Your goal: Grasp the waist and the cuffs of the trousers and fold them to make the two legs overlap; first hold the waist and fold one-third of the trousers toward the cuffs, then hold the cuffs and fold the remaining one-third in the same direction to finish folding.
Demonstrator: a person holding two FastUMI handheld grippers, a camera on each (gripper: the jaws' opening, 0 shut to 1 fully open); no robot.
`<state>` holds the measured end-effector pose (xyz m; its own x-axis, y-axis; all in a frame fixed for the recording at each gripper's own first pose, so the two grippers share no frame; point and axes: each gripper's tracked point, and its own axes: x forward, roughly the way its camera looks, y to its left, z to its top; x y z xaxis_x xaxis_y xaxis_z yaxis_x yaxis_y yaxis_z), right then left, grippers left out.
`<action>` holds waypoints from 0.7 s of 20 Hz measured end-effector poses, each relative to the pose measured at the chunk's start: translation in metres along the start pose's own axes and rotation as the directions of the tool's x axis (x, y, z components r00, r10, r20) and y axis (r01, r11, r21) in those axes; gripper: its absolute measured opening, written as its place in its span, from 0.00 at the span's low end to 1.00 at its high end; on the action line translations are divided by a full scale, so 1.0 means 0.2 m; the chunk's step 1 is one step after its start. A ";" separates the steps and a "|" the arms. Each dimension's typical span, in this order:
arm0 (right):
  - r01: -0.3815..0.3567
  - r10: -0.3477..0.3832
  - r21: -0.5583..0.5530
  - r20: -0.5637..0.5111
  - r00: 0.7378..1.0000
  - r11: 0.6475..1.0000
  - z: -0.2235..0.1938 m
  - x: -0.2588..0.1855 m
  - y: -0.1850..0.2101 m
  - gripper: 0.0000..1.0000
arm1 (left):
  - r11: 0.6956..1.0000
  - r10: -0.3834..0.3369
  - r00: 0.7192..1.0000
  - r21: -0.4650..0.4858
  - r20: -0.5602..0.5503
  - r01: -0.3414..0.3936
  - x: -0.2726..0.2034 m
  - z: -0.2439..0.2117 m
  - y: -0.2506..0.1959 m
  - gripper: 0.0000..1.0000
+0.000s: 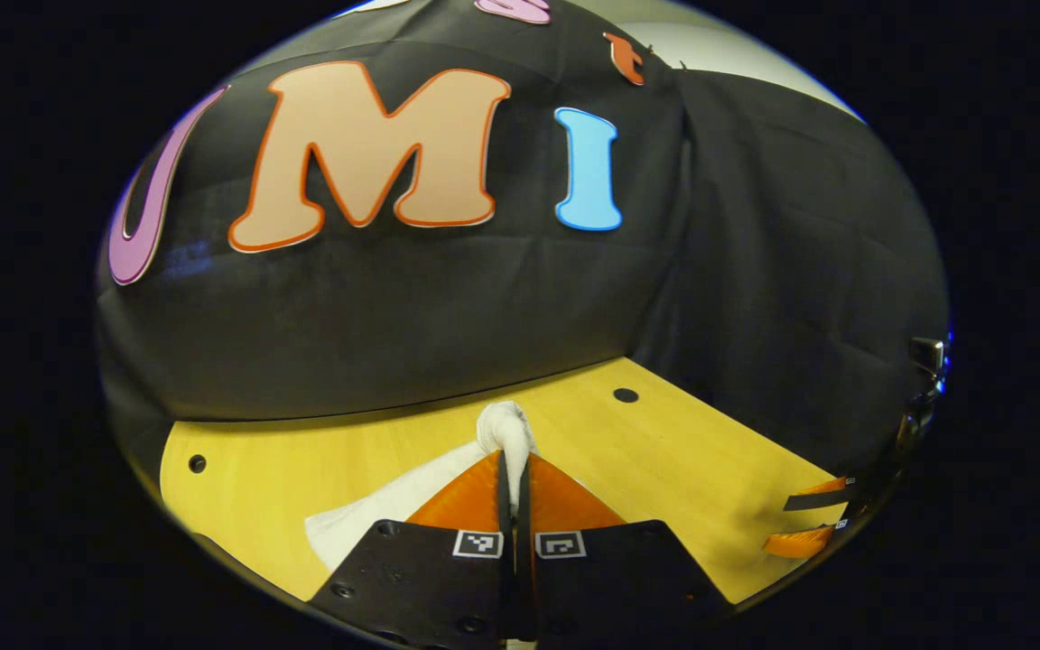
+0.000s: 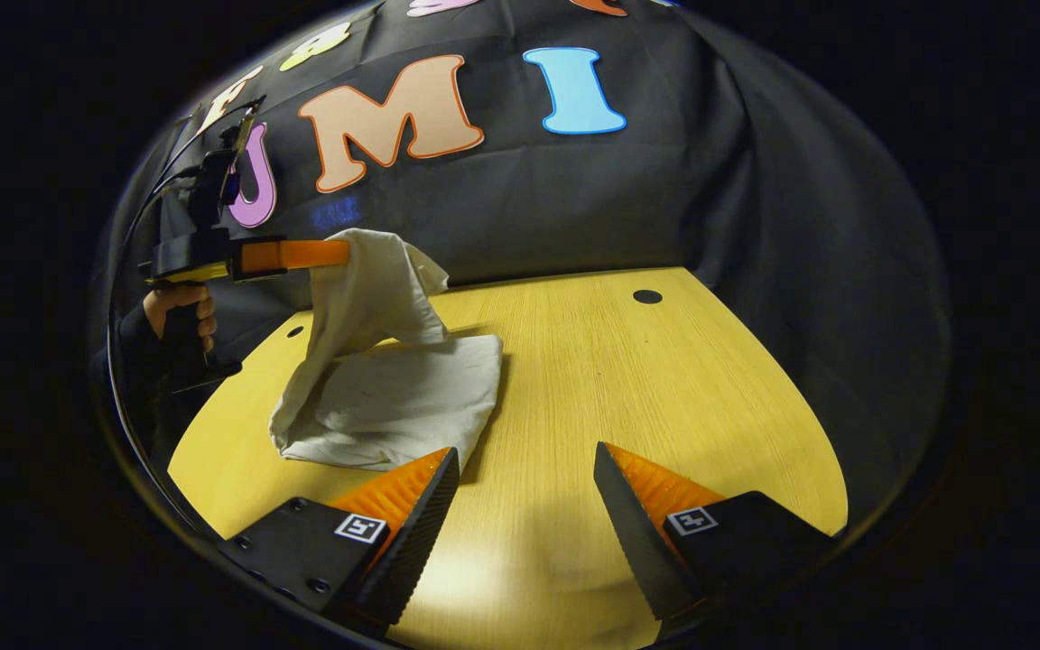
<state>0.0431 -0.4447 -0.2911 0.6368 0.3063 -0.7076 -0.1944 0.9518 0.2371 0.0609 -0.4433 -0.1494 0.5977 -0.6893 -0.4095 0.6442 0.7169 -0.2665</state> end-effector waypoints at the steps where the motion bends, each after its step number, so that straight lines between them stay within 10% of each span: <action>1: 0.002 -0.002 0.003 -0.001 1.000 1.000 0.00 0.00 -0.01 0.92 | 1.000 -0.015 1.000 0.008 -0.006 0.015 0.01 -0.02 -0.05 0.00; 14: -0.048 0.048 0.013 0.007 0.999 0.999 0.07 0.04 -0.06 0.97 | 0.997 -0.049 0.984 0.057 -0.169 0.059 -0.11 -0.59 -0.39 0.10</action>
<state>0.0617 -0.4547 -0.2899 0.6319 0.3516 -0.6907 -0.2154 0.9357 0.2793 -0.0597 -0.4720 -0.2222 0.4763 -0.6957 -0.5378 0.7044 0.6679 -0.2402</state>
